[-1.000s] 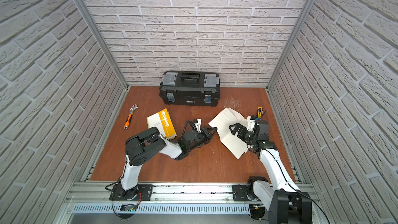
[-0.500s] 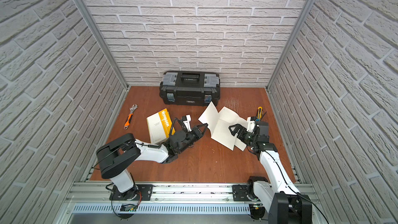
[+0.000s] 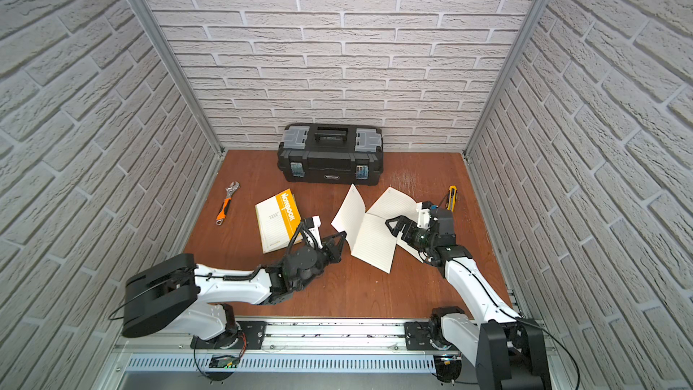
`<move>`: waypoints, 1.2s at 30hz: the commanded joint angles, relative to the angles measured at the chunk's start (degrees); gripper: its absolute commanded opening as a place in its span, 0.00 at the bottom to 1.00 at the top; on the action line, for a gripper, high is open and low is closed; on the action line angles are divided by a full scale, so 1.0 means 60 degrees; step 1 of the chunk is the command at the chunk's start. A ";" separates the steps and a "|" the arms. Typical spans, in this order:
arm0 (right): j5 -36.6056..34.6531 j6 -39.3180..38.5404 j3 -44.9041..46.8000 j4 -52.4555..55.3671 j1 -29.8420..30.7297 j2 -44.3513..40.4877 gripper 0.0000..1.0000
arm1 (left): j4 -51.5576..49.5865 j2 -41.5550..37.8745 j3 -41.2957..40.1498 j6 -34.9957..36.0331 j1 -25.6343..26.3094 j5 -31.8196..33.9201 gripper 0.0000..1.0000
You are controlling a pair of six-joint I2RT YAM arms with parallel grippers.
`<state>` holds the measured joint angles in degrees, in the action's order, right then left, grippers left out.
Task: Close the notebook
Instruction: Close the notebook at the center of the board.
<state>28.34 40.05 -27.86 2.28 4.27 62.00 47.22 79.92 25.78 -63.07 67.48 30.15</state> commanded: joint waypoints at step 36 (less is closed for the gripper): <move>-0.1547 0.2320 -0.1025 -0.6527 0.4578 0.5990 1.00 | -0.2318 -0.1910 -0.1633 0.0775 -0.0037 0.1833 0.00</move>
<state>19.53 52.75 -34.59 -31.53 31.20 96.68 33.52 69.21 16.84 -59.27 67.72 41.10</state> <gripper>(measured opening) 0.997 0.043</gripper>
